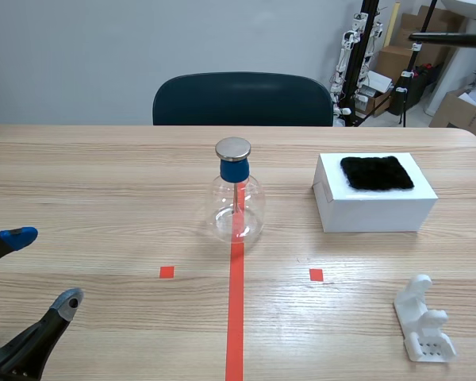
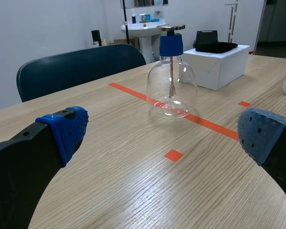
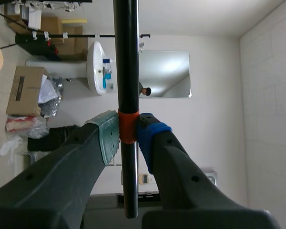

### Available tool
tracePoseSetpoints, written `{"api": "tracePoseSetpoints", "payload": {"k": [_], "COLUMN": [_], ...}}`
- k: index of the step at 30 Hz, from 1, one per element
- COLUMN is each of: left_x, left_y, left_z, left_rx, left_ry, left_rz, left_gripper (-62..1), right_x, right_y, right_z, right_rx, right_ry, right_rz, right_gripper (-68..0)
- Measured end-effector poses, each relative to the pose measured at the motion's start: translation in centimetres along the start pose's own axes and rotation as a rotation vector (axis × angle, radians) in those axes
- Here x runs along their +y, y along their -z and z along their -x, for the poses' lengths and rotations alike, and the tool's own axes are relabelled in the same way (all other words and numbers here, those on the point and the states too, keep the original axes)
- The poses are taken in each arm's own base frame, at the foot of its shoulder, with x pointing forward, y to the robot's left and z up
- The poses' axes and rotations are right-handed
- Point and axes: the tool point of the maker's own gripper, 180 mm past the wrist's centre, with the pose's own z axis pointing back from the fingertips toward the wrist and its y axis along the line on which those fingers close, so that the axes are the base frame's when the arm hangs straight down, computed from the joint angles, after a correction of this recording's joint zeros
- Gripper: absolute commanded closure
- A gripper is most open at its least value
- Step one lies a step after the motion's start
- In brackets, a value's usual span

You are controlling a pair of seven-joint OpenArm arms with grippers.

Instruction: Do the electroscope experiment. rub the rod on the fur

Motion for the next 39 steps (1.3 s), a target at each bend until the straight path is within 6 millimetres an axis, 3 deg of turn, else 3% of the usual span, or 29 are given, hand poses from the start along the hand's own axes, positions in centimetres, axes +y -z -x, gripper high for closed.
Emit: {"api": "tracePoseSetpoints", "payload": {"k": [18, 27, 33, 39], "left_x": [0.0, 0.0, 0.0, 0.0], "left_y": [0.0, 0.0, 0.0, 0.0], "left_z": [0.0, 0.0, 0.0, 0.0], "left_rx": [0.001, 0.000, 0.000, 0.000], "left_ry": [0.000, 0.000, 0.000, 0.000], "left_rz": [0.000, 0.000, 0.000, 0.000], "left_gripper": [-62.3, -62.3, -62.3, -62.3], "right_x": [6.6, 7.4, 6.7, 8.3], "right_y": [3.7, 5.4, 6.5, 5.6], "right_z": [1.6, 0.8, 0.3, 0.4], "right_rx": [0.019, 0.027, 0.004, -0.036], "right_ry": [-0.210, -0.343, -0.397, -0.474], "right_rz": [-0.175, -0.214, -0.212, -0.292], "right_gripper": [0.2, 0.2, 0.2, 0.2]}}
